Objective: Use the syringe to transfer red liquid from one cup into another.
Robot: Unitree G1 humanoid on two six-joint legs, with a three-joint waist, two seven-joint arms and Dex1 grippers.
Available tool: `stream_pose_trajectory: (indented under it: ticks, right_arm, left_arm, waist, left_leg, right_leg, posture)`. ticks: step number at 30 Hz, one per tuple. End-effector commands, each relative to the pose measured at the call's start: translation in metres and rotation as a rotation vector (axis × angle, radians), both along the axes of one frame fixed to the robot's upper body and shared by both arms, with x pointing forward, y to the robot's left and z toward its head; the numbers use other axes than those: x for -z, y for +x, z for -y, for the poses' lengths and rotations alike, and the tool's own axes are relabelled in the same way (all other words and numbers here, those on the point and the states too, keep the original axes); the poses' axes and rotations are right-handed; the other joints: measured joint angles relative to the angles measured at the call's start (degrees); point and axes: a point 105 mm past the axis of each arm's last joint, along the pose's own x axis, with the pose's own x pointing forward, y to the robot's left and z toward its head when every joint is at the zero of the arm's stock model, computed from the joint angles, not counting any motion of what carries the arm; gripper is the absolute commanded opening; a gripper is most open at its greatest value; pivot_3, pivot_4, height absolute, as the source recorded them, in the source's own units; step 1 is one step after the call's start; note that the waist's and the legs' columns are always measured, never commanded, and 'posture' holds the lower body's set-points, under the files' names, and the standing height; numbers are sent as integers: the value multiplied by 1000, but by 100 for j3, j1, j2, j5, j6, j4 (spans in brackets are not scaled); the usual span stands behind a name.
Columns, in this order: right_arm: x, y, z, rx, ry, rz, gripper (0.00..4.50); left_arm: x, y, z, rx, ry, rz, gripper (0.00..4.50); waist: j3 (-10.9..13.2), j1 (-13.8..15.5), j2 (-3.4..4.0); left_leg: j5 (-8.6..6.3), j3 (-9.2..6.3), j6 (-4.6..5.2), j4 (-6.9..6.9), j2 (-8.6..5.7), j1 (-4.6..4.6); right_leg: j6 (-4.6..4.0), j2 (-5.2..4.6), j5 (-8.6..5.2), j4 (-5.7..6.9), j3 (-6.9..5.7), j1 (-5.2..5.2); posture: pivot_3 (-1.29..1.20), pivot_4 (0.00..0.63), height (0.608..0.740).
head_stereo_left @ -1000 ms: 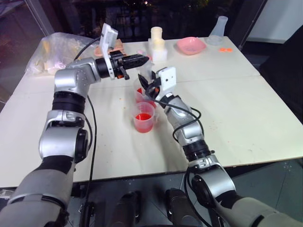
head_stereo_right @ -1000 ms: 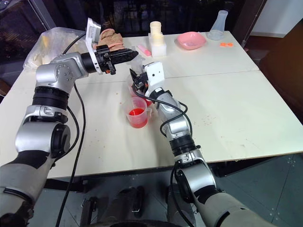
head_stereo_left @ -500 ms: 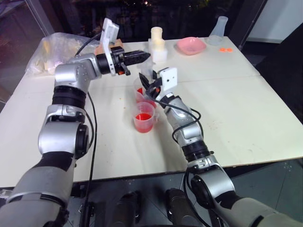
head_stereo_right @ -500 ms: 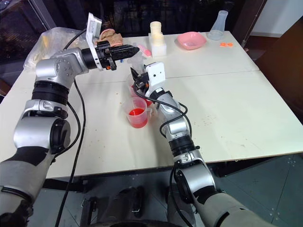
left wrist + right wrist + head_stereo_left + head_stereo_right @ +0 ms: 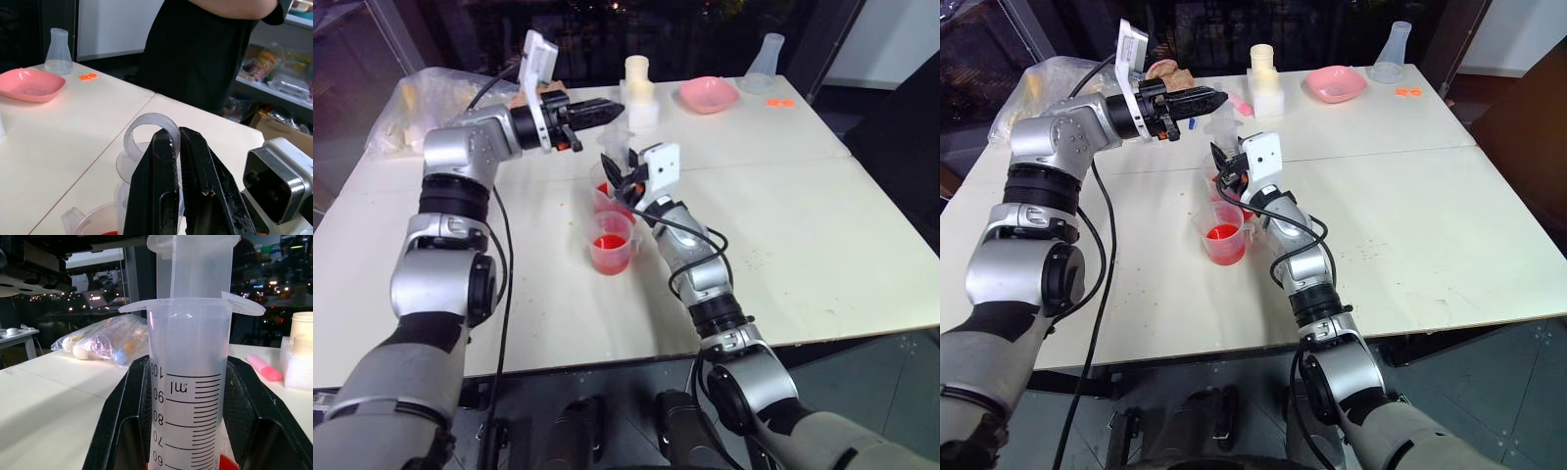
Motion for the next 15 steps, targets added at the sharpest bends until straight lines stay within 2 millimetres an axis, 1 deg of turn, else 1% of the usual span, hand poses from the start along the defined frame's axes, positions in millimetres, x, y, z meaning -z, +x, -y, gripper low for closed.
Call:
stream_pose_trajectory:
  ticks: [1,9,14,15]
  right_arm:
    - [19,-12,-29,-101,-66,-40,1353]
    - [18,-12,-28,-102,-70,-35,1353]
    - [14,-12,-27,-101,-69,-25,1353]
    - [12,-12,-27,-100,-67,-19,1353]
  left_arm:
    - [-76,-21,3,30,-101,238,48]
    - [-76,-21,3,29,-101,240,48]
    - [-69,-22,4,43,-86,213,48]
    - [-67,-21,4,42,-82,202,360]
  waist:
    - [0,0,0]
    - [0,0,0]
    - [0,0,0]
    - [0,-1,0]
  left_leg:
    - [0,0,0,0,0,0]
    - [0,0,0,0,0,0]
    - [0,0,0,0,0,0]
    - [0,0,0,0,0,0]
  right_leg:
    - [0,0,0,0,0,0]
    - [0,0,0,0,0,0]
    - [0,0,0,0,0,0]
    - [0,0,0,0,0,0]
  posture:
    - [0,150,740]
    - [0,150,740]
    - [0,150,740]
    - [0,150,740]
